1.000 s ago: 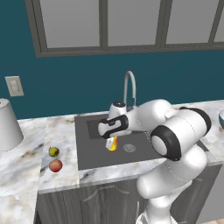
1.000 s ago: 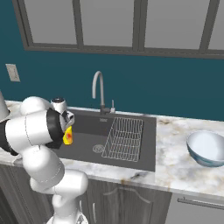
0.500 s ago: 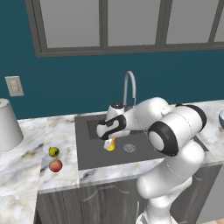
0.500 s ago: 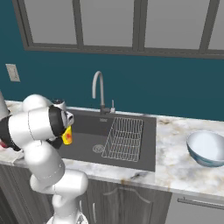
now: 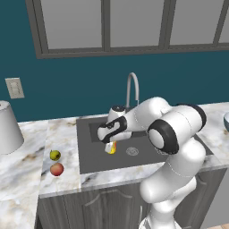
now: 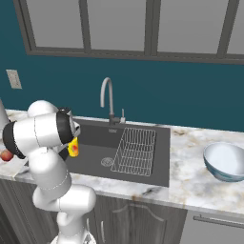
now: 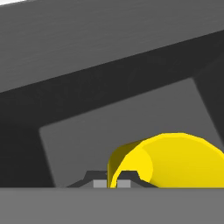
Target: Remove the pear and peach from the sink. Then move the bowl and cup from the counter to the sink for washing.
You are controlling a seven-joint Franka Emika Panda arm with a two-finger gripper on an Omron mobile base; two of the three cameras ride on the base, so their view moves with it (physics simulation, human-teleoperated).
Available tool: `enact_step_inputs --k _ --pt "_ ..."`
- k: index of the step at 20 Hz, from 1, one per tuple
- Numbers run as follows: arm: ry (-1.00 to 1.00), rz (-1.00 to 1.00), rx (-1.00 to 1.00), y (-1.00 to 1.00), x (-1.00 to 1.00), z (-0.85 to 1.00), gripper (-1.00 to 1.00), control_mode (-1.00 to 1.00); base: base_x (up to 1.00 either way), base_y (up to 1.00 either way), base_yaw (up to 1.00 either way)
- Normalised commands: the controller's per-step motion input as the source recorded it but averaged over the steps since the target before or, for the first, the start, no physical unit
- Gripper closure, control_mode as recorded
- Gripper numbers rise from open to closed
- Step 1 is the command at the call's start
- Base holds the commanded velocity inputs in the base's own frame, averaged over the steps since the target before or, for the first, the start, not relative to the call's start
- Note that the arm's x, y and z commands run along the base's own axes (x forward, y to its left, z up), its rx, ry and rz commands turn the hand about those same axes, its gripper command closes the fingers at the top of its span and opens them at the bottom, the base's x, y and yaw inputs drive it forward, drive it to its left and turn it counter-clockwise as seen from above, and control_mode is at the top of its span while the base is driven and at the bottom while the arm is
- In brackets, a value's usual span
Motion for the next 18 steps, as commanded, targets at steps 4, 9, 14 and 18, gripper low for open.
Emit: enact_step_inputs --k 4,9,14,18 --pt "0.0 0.01 0.0 0.01 0.12 -0.07 1.0 -1.0 0.0 0.0 0.0" --pt "0.0 0.02 0.0 0.02 0.12 -0.08 1.0 -1.0 0.0 0.0 0.0" --pt "0.0 0.02 0.0 0.03 0.1 -0.08 1.0 -1.0 0.0 0.0 0.0" --pt "-0.01 0.02 0.0 0.03 0.08 -0.08 1.0 -1.0 0.0 0.0 0.0"
